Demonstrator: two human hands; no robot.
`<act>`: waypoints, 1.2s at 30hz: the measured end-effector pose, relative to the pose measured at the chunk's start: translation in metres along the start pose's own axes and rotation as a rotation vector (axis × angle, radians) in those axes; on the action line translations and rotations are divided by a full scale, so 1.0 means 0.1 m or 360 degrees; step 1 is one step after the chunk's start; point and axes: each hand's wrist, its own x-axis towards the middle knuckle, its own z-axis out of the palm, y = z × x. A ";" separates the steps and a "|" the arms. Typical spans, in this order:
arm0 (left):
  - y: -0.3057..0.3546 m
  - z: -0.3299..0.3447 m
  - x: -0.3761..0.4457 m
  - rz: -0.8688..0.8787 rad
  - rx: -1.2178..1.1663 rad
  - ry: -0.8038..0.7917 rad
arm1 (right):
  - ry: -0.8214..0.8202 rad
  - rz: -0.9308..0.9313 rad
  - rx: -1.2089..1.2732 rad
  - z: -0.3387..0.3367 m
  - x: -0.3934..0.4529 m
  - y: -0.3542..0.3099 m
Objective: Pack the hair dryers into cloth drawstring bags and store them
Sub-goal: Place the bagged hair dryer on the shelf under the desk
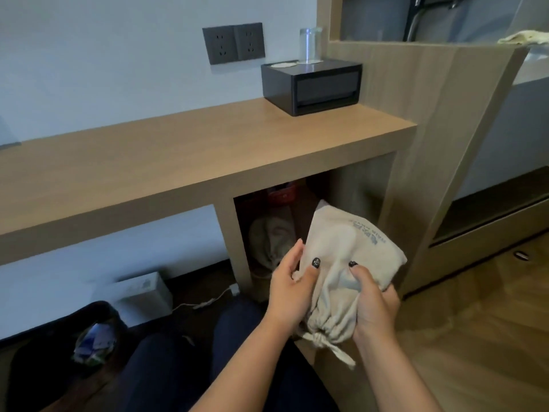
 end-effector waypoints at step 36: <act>-0.80 0.01 1.15 -0.0628 -0.0159 0.0158 | -0.0646 -0.0395 -0.2331 1.09 2.90 0.81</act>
